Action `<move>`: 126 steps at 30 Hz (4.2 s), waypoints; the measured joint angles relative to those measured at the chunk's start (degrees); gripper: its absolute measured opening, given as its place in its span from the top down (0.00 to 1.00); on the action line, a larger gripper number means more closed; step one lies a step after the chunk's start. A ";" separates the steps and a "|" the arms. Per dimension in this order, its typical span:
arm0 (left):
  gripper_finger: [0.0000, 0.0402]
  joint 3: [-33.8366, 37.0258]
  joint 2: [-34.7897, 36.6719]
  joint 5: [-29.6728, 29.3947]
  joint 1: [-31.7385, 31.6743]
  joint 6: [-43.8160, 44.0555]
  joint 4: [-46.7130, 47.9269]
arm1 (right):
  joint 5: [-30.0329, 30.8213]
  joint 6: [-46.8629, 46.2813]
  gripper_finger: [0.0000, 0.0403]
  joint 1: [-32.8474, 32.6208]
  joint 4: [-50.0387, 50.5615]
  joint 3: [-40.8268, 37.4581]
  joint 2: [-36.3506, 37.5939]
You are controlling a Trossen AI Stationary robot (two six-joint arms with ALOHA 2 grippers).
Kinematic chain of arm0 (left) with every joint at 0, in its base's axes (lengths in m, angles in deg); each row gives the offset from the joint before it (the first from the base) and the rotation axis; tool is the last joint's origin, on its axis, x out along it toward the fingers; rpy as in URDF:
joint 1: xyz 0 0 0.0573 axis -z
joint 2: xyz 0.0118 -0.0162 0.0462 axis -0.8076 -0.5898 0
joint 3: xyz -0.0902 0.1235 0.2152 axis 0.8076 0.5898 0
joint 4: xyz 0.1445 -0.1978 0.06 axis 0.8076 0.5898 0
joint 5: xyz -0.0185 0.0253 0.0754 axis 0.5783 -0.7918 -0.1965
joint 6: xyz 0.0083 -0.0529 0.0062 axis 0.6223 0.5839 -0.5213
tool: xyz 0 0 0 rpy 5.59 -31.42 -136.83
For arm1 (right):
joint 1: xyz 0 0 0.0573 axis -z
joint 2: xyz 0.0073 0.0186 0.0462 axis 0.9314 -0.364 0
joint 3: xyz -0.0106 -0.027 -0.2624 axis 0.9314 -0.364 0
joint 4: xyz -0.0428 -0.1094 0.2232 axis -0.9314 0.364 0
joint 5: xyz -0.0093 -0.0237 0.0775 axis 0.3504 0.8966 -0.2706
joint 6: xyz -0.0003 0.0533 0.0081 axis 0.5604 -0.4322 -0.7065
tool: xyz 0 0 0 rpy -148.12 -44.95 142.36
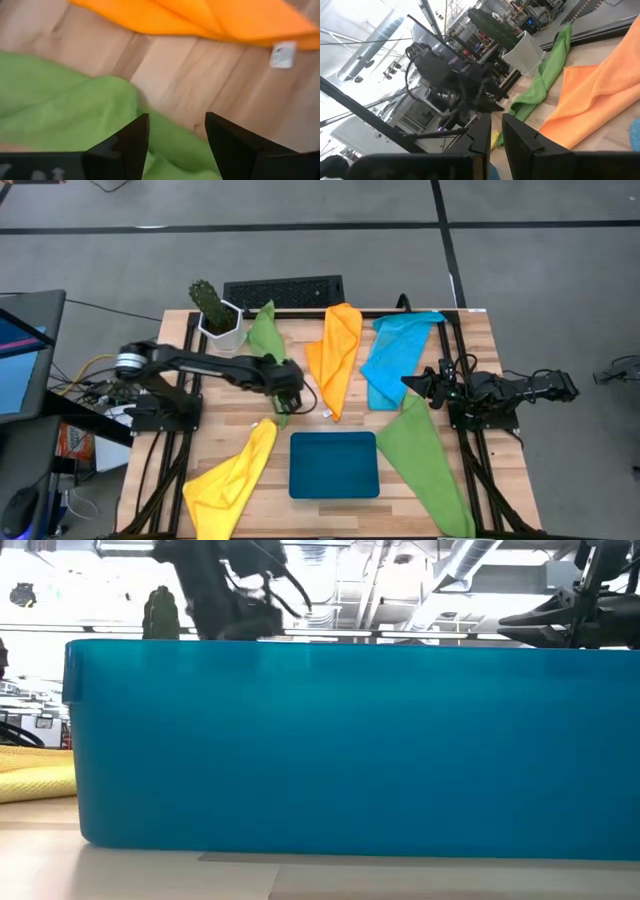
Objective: Fold microfiber towels
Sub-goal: Fold the top green microfiber towel
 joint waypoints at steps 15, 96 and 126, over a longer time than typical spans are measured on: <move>0.57 -6.05 -10.25 1.87 -6.60 -9.51 8.86 | -0.03 0.56 0.82 0.00 0.01 0.00 0.00; 1.00 -36.43 -7.67 7.02 -8.60 -12.93 24.00 | -13.76 50.09 0.45 17.75 -15.97 55.01 -93.73; 1.00 -36.43 -7.67 5.79 -8.61 -13.21 22.88 | -18.02 54.53 0.70 20.98 -15.07 55.12 -93.98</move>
